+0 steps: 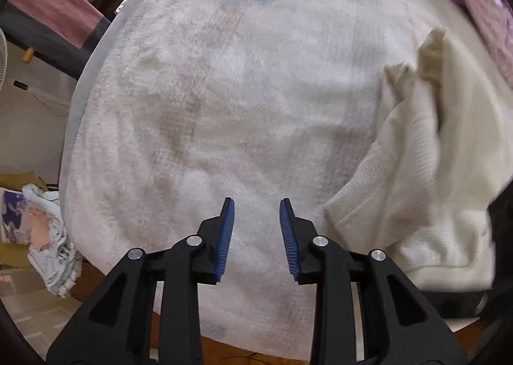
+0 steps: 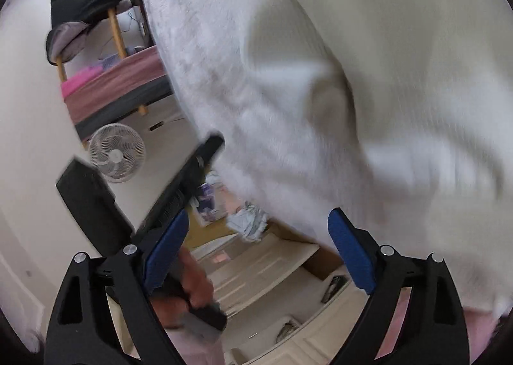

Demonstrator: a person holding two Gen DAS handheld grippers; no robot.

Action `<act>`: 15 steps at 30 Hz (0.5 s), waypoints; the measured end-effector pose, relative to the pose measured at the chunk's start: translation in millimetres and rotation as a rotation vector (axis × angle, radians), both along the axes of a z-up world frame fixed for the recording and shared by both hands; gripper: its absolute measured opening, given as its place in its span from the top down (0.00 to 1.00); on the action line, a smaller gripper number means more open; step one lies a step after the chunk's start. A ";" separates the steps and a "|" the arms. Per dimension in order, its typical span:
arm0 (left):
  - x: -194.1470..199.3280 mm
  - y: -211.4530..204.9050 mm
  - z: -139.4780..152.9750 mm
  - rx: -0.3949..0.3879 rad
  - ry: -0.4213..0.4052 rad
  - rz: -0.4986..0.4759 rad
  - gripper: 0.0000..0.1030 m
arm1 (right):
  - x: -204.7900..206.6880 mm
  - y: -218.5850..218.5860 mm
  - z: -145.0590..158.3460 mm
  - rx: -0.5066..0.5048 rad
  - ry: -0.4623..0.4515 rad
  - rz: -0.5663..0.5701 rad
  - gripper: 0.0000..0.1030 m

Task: Fold large clothes

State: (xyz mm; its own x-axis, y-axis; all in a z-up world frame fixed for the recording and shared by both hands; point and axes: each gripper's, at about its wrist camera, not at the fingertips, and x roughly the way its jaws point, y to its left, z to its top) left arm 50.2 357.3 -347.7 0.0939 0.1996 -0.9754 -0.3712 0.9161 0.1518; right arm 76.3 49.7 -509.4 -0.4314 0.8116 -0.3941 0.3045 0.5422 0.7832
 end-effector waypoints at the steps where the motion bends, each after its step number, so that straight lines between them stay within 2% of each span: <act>1: 2.6 -3.3 5.7 -0.015 -0.015 0.001 0.69 | -3.0 -6.1 3.8 -0.025 -0.019 0.002 0.17; 2: 4.8 -7.1 11.3 -0.031 -0.031 -0.005 0.69 | -5.2 -19.2 10.1 -0.082 -0.057 -0.009 0.19; 4: 9.9 -19.4 18.6 -0.066 -0.060 -0.035 0.69 | -1.0 -54.3 25.2 -0.185 -0.131 -0.073 0.30; 6: 20.9 -42.3 21.8 -0.127 -0.086 -0.091 0.69 | 9.1 -79.2 41.9 -0.274 -0.214 -0.110 0.49; 7: 23.9 -50.2 22.2 -0.149 -0.096 -0.113 0.69 | 14.0 -86.5 49.0 -0.317 -0.256 -0.112 0.55; 8: 31.9 -64.5 20.2 -0.177 -0.101 -0.144 0.69 | 22.0 -97.8 59.9 -0.390 -0.324 -0.109 0.64; 9: 36.8 -77.2 17.8 -0.186 -0.101 -0.171 0.70 | 31.9 -108.3 70.3 -0.454 -0.392 -0.116 0.70; 10: 40.7 -87.8 16.0 -0.177 -0.101 -0.196 0.76 | 43.2 -117.9 79.0 -0.495 -0.452 -0.136 0.73; 12: 57.4 -116.1 16.7 -0.136 -0.111 -0.268 0.80 | 64.7 -127.0 88.5 -0.558 -0.531 -0.145 0.87; 14: 76.3 -131.4 20.0 -0.175 -0.153 -0.280 0.82 | 87.3 -136.0 90.8 -0.632 -0.585 -0.127 0.94; 15: 89.8 -137.8 20.8 -0.211 -0.174 -0.280 0.85 | 101.7 -140.1 92.1 -0.660 -0.602 -0.141 0.94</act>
State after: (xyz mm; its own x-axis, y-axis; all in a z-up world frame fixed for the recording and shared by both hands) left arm 139.9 219.5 -326.9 0.2836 -0.0610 -0.9570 -0.1057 0.9899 -0.0944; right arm 178.0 -90.3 -417.3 0.0848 0.3698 -0.9252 0.0413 0.9265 0.3741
